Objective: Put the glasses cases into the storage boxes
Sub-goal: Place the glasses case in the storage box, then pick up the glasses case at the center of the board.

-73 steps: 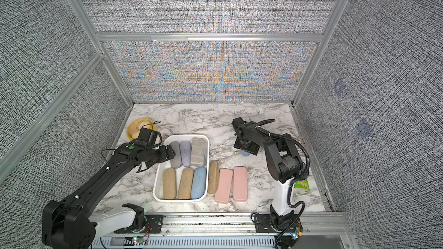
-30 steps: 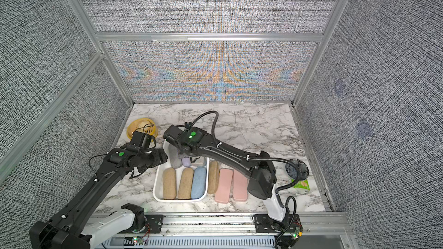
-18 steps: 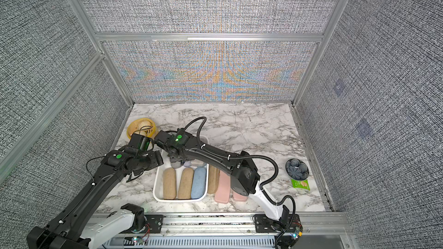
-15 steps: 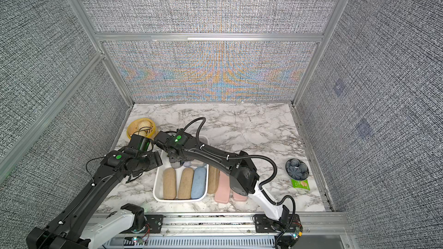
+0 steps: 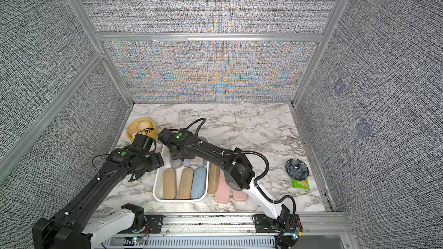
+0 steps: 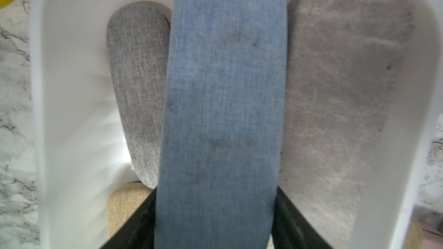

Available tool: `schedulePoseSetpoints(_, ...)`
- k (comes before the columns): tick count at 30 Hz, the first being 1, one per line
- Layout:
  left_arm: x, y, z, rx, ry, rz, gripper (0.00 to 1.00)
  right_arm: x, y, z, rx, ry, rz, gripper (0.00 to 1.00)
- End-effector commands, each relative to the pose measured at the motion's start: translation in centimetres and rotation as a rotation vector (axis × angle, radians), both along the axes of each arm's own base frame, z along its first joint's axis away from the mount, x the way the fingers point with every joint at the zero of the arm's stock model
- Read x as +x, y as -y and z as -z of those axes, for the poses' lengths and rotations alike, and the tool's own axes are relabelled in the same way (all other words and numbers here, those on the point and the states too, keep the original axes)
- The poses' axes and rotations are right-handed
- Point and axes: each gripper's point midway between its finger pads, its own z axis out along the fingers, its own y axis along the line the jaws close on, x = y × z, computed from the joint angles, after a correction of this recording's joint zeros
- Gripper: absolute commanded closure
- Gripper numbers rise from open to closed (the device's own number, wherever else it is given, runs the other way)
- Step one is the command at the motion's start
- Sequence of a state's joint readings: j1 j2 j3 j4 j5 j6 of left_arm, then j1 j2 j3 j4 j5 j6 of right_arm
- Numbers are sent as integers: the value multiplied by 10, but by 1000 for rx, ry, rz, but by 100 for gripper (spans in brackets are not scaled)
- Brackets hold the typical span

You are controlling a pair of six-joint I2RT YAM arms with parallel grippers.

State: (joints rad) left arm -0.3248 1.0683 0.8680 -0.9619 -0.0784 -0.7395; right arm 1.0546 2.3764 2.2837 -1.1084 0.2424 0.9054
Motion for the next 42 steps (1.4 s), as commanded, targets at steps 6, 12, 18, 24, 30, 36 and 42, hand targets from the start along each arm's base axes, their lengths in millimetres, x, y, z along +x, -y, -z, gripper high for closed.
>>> schedulePoseSetpoints(6,4,-1,6,13,-3,6,16,2,-1,1,4,-6,-5,30)
schedulePoseSetpoints(12,5,1,6,8,-9,12,16,2,-2,-10,22,4,-8,23)
schedulePoseSetpoints(18,7,5,-5,5,-17,49,17,-2,5,-48,51,48,-21,22)
schedulePoseSetpoints(24,16,27,-33,-93,57,123,19,-12,35,-101,54,152,-29,21)
schedulePoseSetpoints(30,19,40,-49,-164,92,148,20,-31,108,-90,-61,122,36,21)
schedulePoseSetpoints(36,20,47,-48,-209,111,150,20,-50,143,-46,-7,-22,37,22)
schedulePoseSetpoints(42,13,49,-38,-234,84,144,20,-46,158,-10,85,-97,41,27)
